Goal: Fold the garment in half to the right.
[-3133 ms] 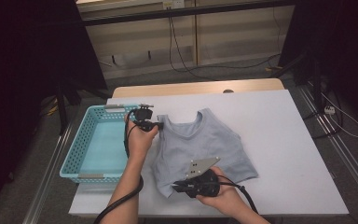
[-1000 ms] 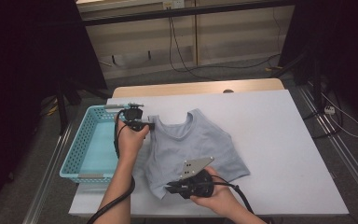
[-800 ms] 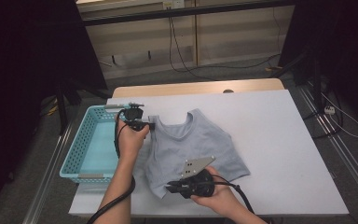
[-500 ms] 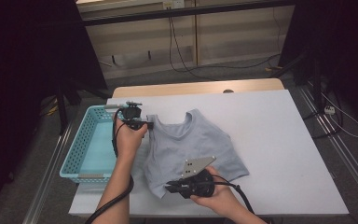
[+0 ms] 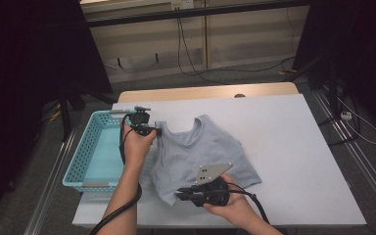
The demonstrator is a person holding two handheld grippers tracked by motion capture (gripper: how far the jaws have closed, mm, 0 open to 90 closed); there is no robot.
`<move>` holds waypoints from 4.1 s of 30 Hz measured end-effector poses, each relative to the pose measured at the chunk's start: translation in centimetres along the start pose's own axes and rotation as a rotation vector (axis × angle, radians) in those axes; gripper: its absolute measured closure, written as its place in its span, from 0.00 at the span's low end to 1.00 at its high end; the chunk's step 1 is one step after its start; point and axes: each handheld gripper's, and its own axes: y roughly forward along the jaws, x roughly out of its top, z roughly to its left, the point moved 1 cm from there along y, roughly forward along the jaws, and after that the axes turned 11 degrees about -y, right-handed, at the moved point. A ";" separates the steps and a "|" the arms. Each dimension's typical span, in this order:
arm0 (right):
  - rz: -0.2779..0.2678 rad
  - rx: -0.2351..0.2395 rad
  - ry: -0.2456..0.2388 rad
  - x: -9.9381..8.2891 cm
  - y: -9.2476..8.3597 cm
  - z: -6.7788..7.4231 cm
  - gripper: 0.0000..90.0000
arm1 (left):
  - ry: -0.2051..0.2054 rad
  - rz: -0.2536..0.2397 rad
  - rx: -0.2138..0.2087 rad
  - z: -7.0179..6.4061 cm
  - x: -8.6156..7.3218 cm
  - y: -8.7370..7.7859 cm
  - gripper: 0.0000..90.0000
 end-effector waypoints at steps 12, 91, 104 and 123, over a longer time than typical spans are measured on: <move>-0.021 -0.042 0.034 -0.5 -1.9 -0.6 0.94 | 0.003 -0.002 -0.026 -1.0 0.4 0.5 0.97; -0.006 -0.250 0.156 -5.1 -9.1 -2.1 0.93 | 0.129 -0.016 -0.139 -8.1 2.4 2.8 0.97; -0.008 -0.297 0.177 -5.9 -10.4 -2.4 0.93 | 0.161 -0.015 -0.174 -9.5 2.7 3.6 0.97; 0.047 -0.406 0.218 -7.8 -12.6 -2.4 0.93 | 0.233 -0.057 -0.214 -10.8 2.6 5.1 0.77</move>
